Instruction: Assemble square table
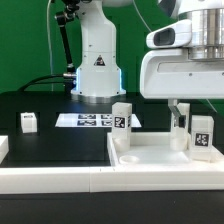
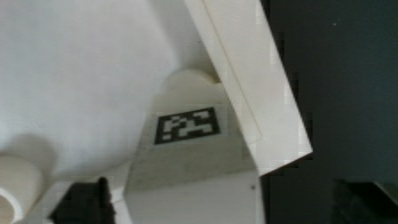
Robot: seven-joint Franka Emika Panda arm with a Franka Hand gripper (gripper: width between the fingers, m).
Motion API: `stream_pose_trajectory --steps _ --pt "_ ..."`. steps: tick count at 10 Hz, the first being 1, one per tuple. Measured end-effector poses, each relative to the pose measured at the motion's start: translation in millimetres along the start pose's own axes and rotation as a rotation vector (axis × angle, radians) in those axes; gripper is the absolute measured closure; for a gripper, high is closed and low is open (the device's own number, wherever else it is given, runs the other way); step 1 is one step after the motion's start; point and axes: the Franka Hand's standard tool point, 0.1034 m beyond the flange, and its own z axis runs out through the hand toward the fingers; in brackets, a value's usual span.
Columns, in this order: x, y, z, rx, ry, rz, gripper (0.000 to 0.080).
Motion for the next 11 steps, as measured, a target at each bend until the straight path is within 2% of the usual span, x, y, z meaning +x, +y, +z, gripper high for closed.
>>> stream_pose_trajectory --steps 2,3,4,9,11 --pt "1.4 2.0 0.0 0.0 0.001 0.003 0.045" --pt "2.6 4.1 0.0 -0.002 0.002 0.005 0.045" --pt "3.5 5.2 0.0 -0.002 0.002 0.005 0.0505" --pt "4.2 6.1 -0.2 -0.002 0.002 0.057 0.0505" --pt "3.9 8.4 0.0 -0.004 0.002 0.284 0.0505"
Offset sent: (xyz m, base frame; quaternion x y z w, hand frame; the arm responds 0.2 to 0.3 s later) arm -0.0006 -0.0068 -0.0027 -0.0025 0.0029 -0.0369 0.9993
